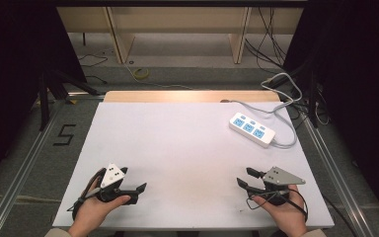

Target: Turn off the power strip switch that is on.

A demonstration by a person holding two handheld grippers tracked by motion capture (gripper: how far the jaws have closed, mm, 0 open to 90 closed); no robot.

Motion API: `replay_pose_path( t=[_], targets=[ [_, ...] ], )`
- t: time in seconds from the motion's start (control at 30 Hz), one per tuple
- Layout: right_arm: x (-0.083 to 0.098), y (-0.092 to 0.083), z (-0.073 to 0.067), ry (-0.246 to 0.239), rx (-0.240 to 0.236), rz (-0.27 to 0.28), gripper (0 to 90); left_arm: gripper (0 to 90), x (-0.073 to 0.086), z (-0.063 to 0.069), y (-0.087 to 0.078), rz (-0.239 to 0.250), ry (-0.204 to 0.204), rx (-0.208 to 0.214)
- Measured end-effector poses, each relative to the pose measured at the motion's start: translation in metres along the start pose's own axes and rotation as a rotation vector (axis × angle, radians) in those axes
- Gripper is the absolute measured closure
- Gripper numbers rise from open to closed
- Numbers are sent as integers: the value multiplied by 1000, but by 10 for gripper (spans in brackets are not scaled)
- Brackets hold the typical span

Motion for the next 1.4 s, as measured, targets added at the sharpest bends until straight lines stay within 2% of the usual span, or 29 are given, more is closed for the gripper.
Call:
replay_pose_path(
  t=[0.2,0.33,0.4,0.57,0.8,1.4],
  targets=[
    [1,-3,1,-11,6,-11,687,158,0,-1,0,1,-2,-4],
    [2,-4,2,-17,15,-39,850,159,-1,-1,0,5,-3,-10],
    [3,-5,3,-13,23,-57,900,159,0,-2,1,2,-4,-14],
    [1,-5,8,-6,47,-84,900,161,-1,-2,1,5,-1,-20],
    [-3,-6,13,16,71,-91,900,162,-1,-3,1,8,-7,-25],
    [-19,0,31,21,124,-126,900,164,0,-4,1,8,-6,-36]
  ],
)
Point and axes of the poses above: each handheld gripper's, and its own axes: y roughly forward along the jaws, x roughly out of its underside, z roughly to its right, the point moved 4 cm from there along y, roughly forward along the jaws
